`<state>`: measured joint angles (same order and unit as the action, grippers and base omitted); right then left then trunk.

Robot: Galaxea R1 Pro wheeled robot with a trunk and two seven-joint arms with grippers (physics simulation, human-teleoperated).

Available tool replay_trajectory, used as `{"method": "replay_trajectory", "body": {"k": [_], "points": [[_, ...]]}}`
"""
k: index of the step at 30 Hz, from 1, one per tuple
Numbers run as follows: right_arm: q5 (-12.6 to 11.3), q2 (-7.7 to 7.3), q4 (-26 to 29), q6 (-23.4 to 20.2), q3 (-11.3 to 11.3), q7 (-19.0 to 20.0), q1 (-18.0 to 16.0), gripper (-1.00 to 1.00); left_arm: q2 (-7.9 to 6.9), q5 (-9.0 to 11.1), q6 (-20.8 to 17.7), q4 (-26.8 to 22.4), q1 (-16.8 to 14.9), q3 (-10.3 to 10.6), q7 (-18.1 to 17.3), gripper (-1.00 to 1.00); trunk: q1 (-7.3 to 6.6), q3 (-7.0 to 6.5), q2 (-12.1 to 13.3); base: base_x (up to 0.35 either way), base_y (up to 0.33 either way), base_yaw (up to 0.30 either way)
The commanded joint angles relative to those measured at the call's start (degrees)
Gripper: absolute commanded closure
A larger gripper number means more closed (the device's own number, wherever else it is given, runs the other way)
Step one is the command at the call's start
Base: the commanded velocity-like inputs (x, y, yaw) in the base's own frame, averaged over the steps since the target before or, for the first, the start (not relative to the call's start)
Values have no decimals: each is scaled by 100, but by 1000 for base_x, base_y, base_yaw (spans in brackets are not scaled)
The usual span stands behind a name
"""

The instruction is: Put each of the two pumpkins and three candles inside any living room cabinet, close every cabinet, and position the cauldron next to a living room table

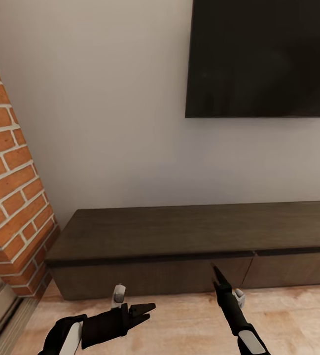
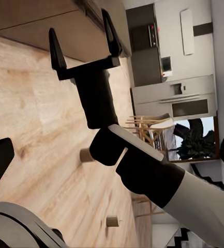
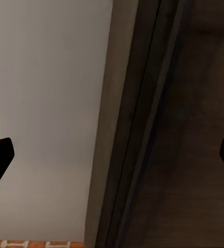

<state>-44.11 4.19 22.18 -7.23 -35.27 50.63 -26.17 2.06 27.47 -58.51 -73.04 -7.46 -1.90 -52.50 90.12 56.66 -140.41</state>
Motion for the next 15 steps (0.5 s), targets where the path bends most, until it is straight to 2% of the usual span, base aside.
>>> {"method": "replay_trajectory", "body": {"k": [1, 8, 15], "points": [[-46, 3, 2, -60, -15, 17, -3, -100, 5, -22, -20, 0, -7, -12, -32, -100, 1, 5, -2, 179, 35, 0], [-46, 3, 6, -60, -15, 11, -3, -100, 5, -23, -20, 0, -18, -4, -27, -100, 1, 5, -2, 220, 63, 0], [-46, -4, 6, -60, -15, 9, -3, -100, 5, -23, -19, 0, -17, -2, -36, -100, 1, 5, -2, 53, 21, 0]]}}
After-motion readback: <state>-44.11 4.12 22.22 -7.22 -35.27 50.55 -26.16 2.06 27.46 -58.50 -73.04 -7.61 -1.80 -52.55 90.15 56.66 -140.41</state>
